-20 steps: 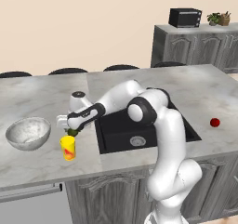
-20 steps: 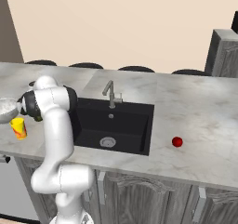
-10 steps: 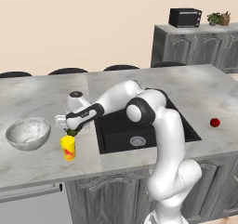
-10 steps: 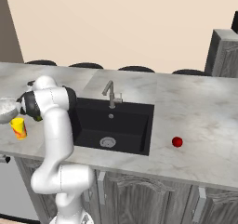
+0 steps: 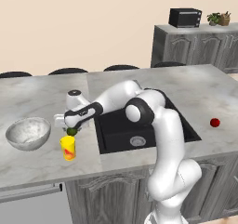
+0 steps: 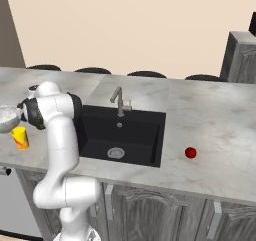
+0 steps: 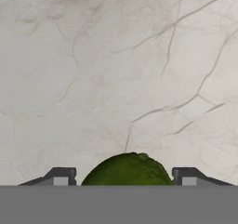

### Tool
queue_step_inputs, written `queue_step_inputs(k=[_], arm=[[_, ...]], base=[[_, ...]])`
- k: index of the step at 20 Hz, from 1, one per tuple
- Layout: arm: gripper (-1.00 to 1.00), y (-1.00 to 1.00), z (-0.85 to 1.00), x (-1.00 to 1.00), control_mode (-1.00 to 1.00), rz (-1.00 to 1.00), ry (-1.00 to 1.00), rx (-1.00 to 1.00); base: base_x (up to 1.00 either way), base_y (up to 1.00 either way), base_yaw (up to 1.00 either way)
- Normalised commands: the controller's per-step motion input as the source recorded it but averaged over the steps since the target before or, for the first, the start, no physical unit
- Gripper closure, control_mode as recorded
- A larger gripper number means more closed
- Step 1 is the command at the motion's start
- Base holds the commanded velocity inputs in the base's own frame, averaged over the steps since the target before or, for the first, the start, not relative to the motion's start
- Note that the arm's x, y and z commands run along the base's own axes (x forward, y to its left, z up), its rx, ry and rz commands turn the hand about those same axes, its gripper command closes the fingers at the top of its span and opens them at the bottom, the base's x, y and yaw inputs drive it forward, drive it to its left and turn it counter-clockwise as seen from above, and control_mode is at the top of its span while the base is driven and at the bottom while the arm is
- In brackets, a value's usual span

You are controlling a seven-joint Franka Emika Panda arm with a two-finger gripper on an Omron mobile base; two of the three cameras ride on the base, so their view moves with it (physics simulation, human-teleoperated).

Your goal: Remove the lime and apple from the sink. Then move the bowl and cup from the counter to the sink for washing.

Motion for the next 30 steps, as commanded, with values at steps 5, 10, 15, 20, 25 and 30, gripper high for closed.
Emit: queue_step_inputs(k=[5, 10, 15, 20, 25, 30], arm=[[-1.0, -0.03, 0.05, -0.04, -1.0, 0.0, 0.0, 0.0], [-1.0, -0.03, 0.16, -0.07, -1.0, 0.0, 0.0, 0.0], [-1.0, -0.03, 0.42, -0.12, -1.0, 0.0, 0.0, 0.0], [-1.0, -0.12, 0.38, -0.26, -1.0, 0.0, 0.0, 0.0], [-1.0, -0.15, 0.29, -0.36, -1.0, 0.0, 0.0, 0.0], [-1.0, -0.16, 0.17, -0.42, -1.0, 0.0, 0.0, 0.0]], base=[[0.0, 0.0, 0.0], [0.0, 0.0, 0.0], [0.0, 0.0, 0.0], [0.0, 0.0, 0.0], [0.0, 0.0, 0.0], [0.0, 0.0, 0.0]])
